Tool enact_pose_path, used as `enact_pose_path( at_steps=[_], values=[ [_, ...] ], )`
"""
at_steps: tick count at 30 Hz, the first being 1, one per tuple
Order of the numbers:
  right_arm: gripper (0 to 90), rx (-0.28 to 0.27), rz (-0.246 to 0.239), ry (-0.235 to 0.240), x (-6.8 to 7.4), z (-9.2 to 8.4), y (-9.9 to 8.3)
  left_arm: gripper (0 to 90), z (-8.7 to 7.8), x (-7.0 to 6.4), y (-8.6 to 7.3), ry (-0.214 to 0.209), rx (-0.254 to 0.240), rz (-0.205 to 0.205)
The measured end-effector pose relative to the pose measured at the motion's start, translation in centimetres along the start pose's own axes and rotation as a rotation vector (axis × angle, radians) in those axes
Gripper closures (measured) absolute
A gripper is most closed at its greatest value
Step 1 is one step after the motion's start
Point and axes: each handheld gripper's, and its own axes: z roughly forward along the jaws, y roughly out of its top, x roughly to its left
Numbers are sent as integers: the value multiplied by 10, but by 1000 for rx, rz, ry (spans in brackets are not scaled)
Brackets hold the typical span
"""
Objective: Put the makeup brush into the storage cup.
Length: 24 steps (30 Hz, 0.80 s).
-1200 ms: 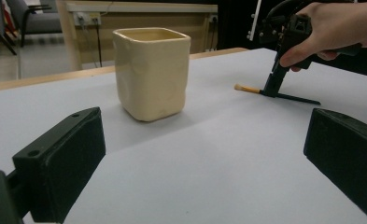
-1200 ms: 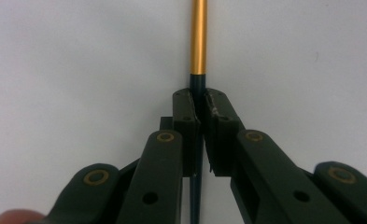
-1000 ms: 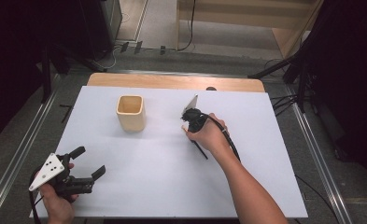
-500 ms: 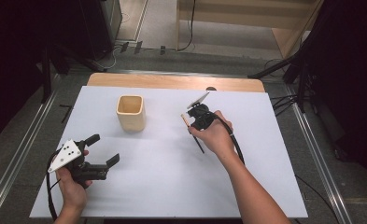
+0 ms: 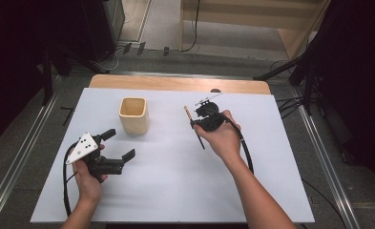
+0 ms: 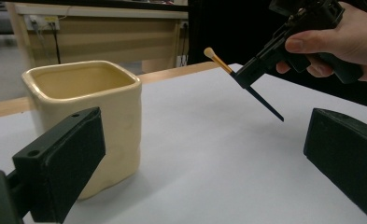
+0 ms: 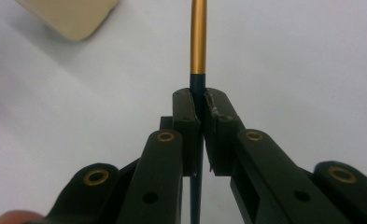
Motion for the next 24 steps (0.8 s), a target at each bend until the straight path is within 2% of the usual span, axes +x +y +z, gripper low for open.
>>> enact_pose_path(
  at_steps=[1, 2, 4, 5, 10, 14, 16, 18, 19, 22, 24],
  values=[
    [849, -18, 2, 7, 0, -2, 0, 0, 3, 0, 1, -4, 0, 2],
    [849, -60, 8, 15, 0, -6, -2, 0, 6, -1, 1, -7, 0, 0],
    [849, -81, 9, 8, 0, -7, -3, 0, 12, -2, 3, -17, -2, 3],
    [849, -121, 24, 10, -1, -10, -5, 0, 14, -2, 4, -20, -5, -2],
    [848, -182, 30, 22, -3, -15, -10, 0, 27, -5, 8, -38, -8, -5],
    [848, -245, 23, 57, -6, -18, -17, 0, 35, -7, 9, -47, -2, 1],
    [848, -251, 23, 53, -6, -18, -18, 0, 39, -8, 10, -54, -1, 1],
    [848, -292, 15, 61, -7, -20, -22, 0, 42, -9, 11, -69, -5, -4],
    [848, -292, 15, 61, -7, -20, -22, 0, 44, -10, 12, -78, -6, -4],
    [848, -363, 19, 80, -7, -24, -25, 0, 50, -14, 15, -94, -1, 3],
    [848, -378, 23, 87, -7, -25, -26, 0, 54, -16, 17, -106, -6, 0]
  ],
)
